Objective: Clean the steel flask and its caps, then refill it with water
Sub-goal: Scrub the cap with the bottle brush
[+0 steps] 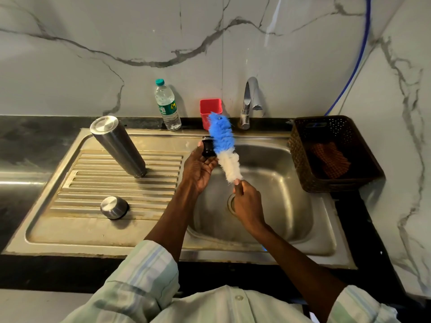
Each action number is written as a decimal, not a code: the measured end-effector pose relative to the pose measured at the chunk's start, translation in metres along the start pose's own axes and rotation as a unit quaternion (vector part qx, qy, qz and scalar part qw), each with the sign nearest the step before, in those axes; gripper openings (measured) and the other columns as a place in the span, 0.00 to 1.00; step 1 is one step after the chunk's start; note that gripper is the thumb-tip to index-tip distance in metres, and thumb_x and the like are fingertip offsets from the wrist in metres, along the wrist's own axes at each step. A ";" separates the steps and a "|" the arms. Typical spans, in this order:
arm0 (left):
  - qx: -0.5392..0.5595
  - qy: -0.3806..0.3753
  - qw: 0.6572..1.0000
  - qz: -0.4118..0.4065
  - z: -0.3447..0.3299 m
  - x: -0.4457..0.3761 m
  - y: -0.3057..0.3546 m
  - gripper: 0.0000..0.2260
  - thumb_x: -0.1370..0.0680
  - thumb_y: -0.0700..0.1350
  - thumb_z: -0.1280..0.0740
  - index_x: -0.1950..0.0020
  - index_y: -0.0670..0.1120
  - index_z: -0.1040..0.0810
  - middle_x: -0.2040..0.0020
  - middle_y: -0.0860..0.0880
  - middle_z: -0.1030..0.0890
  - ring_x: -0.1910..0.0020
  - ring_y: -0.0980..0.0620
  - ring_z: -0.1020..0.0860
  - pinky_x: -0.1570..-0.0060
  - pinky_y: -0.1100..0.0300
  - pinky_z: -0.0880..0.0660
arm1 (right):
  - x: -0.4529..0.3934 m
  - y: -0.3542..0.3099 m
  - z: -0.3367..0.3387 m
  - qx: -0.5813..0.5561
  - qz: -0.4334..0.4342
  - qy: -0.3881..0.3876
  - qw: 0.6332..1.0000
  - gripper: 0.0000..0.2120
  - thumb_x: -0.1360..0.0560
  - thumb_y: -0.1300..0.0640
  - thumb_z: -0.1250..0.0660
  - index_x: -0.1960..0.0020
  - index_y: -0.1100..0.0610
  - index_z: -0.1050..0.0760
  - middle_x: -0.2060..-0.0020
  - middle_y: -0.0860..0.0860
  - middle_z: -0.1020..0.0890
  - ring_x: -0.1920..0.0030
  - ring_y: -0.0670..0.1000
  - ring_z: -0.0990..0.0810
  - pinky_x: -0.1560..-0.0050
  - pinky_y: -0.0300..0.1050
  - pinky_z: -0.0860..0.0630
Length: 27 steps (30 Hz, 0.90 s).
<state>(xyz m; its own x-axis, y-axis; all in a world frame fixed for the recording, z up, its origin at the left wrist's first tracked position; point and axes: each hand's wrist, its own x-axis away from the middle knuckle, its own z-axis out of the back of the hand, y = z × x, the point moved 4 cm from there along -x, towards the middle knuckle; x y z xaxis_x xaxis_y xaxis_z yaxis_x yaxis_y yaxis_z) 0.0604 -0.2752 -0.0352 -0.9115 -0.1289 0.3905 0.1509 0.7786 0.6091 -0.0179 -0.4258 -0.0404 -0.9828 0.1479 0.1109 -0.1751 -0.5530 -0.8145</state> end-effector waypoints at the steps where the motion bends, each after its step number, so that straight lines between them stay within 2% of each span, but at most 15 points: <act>1: 0.013 0.002 1.000 0.003 0.000 -0.002 0.001 0.11 0.18 0.43 0.37 0.42 0.37 0.25 0.50 0.38 0.18 0.54 0.45 0.17 0.53 0.52 0.18 | 0.004 -0.001 0.000 0.003 0.009 -0.001 1.000 0.16 0.17 0.50 0.45 0.54 0.57 0.24 0.60 0.54 0.18 0.59 0.57 0.21 0.57 0.51 0.25; 3: 0.032 0.001 0.999 0.013 0.001 -0.002 0.002 0.09 0.18 0.42 0.37 0.44 0.36 0.25 0.48 0.37 0.20 0.51 0.43 0.18 0.51 0.49 0.18 | 0.000 0.002 0.002 -0.001 -0.012 -0.002 1.000 0.16 0.17 0.50 0.45 0.55 0.57 0.24 0.60 0.54 0.18 0.58 0.56 0.21 0.56 0.51 0.25; 5: 0.012 -0.008 1.000 0.017 0.000 0.001 -0.001 0.10 0.18 0.41 0.38 0.41 0.35 0.28 0.47 0.36 0.21 0.51 0.42 0.19 0.55 0.51 0.17 | -0.006 0.004 0.005 -0.017 -0.043 -0.005 0.999 0.17 0.17 0.50 0.45 0.56 0.57 0.25 0.60 0.55 0.19 0.57 0.57 0.21 0.55 0.52 0.25; 7: 0.006 -0.003 1.000 0.006 -0.002 0.001 -0.001 0.10 0.18 0.41 0.38 0.41 0.36 0.27 0.48 0.37 0.20 0.52 0.43 0.18 0.57 0.52 0.17 | 0.000 0.001 0.006 -0.020 -0.033 0.005 0.999 0.17 0.17 0.50 0.45 0.57 0.57 0.25 0.62 0.54 0.20 0.59 0.57 0.22 0.56 0.52 0.25; 10: 0.021 0.013 1.000 0.005 0.000 -0.005 0.003 0.09 0.18 0.42 0.37 0.44 0.37 0.24 0.47 0.39 0.20 0.50 0.44 0.19 0.44 0.50 0.22 | 0.013 -0.004 0.002 -0.024 -0.008 -0.004 1.000 0.16 0.17 0.49 0.45 0.56 0.55 0.25 0.63 0.52 0.20 0.60 0.55 0.23 0.58 0.49 0.27; 11: 0.013 0.009 1.000 0.005 -0.001 -0.004 0.004 0.09 0.18 0.41 0.36 0.43 0.37 0.25 0.47 0.38 0.20 0.50 0.44 0.20 0.44 0.51 0.22 | 0.009 -0.003 0.004 -0.025 -0.023 0.000 0.999 0.16 0.17 0.49 0.45 0.56 0.55 0.25 0.62 0.53 0.20 0.59 0.55 0.22 0.57 0.49 0.26; 14: -0.027 -0.014 1.000 -0.004 -0.004 0.000 -0.001 0.06 0.19 0.39 0.37 0.45 0.37 0.25 0.49 0.38 0.19 0.53 0.45 0.18 0.58 0.57 0.18 | -0.006 -0.001 0.009 -0.056 -0.070 0.004 0.996 0.17 0.18 0.50 0.44 0.58 0.57 0.25 0.63 0.55 0.20 0.60 0.58 0.21 0.57 0.52 0.24; 15: -0.027 -0.008 1.000 -0.010 -0.005 0.001 0.000 0.05 0.19 0.38 0.37 0.46 0.38 0.25 0.50 0.39 0.19 0.54 0.46 0.18 0.60 0.57 0.19 | -0.004 -0.002 0.008 -0.052 -0.065 -0.006 0.997 0.17 0.17 0.50 0.44 0.58 0.58 0.25 0.63 0.54 0.20 0.60 0.57 0.21 0.57 0.51 0.25; 18: -0.013 0.016 1.000 -0.018 -0.003 -0.003 0.002 0.06 0.19 0.39 0.36 0.46 0.38 0.23 0.50 0.39 0.19 0.55 0.46 0.18 0.59 0.56 0.19 | 0.009 -0.005 0.006 -0.044 -0.047 -0.027 0.998 0.18 0.17 0.50 0.44 0.56 0.59 0.23 0.64 0.53 0.20 0.61 0.54 0.22 0.58 0.49 0.26; 22: -0.084 -0.036 0.996 -0.023 -0.008 0.005 -0.005 0.06 0.20 0.39 0.36 0.45 0.38 0.24 0.52 0.41 0.17 0.56 0.46 0.17 0.60 0.57 0.19 | -0.008 0.001 0.011 -0.074 -0.091 -0.002 0.993 0.18 0.18 0.50 0.44 0.58 0.60 0.24 0.62 0.56 0.19 0.59 0.58 0.21 0.56 0.52 0.25; 27: -0.077 0.039 0.996 -0.037 0.003 -0.003 -0.001 0.06 0.20 0.39 0.34 0.48 0.37 0.20 0.55 0.42 0.15 0.55 0.45 0.17 0.61 0.56 0.19 | 0.006 -0.005 0.003 -0.038 -0.047 -0.024 0.998 0.18 0.18 0.50 0.44 0.55 0.61 0.23 0.58 0.56 0.18 0.56 0.58 0.21 0.53 0.52 0.25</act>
<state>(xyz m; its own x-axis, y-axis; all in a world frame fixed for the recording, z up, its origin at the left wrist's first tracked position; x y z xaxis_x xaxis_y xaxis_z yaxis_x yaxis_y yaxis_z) 0.0619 -0.2738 -0.0393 -0.8903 -0.2350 0.3901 0.1469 0.6627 0.7344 -0.0228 -0.4247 -0.0334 -0.9641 0.1564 0.2146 -0.2639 -0.4742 -0.8399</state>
